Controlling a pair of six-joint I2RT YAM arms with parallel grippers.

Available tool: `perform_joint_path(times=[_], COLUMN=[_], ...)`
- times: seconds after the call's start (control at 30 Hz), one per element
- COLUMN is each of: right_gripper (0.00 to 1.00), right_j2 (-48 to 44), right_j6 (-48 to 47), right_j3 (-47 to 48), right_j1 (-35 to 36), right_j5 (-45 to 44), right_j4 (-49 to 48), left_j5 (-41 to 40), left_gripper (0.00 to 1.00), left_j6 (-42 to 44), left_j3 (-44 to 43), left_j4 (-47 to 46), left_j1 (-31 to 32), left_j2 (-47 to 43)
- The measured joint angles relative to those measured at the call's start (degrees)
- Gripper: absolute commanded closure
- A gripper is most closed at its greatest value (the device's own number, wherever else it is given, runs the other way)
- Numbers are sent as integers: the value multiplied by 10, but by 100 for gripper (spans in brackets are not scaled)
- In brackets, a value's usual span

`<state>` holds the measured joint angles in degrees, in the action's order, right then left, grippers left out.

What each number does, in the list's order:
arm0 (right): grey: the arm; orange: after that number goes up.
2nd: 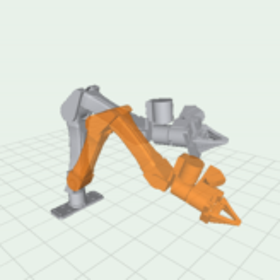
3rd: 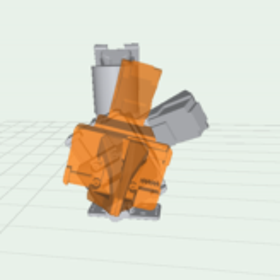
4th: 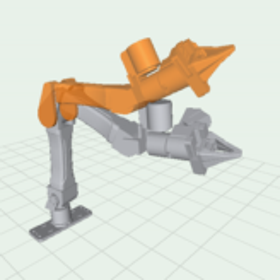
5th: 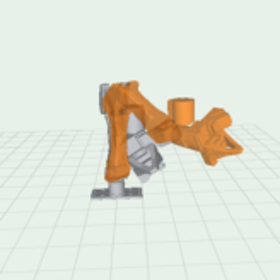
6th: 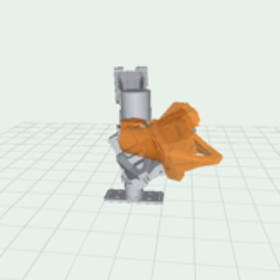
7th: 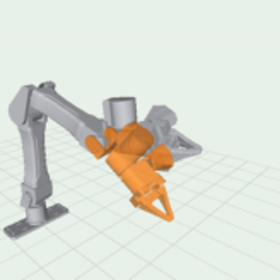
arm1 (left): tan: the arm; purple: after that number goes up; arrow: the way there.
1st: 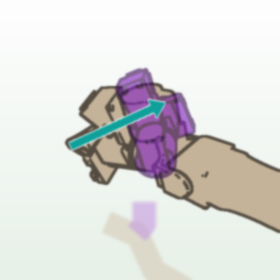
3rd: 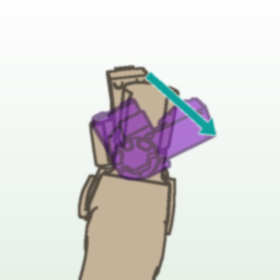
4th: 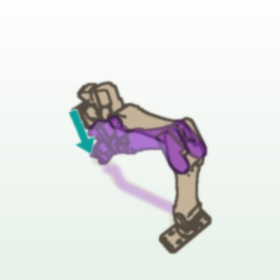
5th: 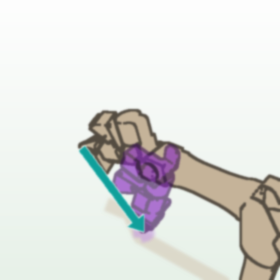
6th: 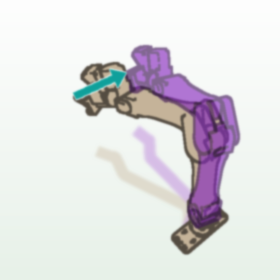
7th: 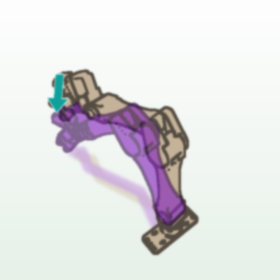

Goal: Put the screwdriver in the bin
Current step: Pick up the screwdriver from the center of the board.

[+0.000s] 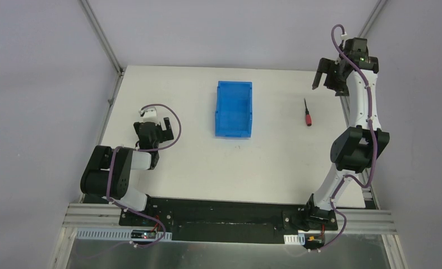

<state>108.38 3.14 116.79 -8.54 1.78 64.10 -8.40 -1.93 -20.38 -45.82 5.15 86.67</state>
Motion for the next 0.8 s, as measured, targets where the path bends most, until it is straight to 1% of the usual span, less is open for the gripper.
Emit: perform_joint_path(times=[0.4, 0.8], right_gripper=[2, 2], right_j2=[0, 16], right_j6=[-2, -9], right_j3=[-2, -28], right_j1=[5, 5], right_j5=[-5, -29], right_j4=[-10, -37], left_j5=[0, 0], left_gripper=[1, 1], left_j6=[0, 0], left_j3=[0, 0], left_j4=[0, 0], left_j1=[0, 0], left_j2=[0, 0])
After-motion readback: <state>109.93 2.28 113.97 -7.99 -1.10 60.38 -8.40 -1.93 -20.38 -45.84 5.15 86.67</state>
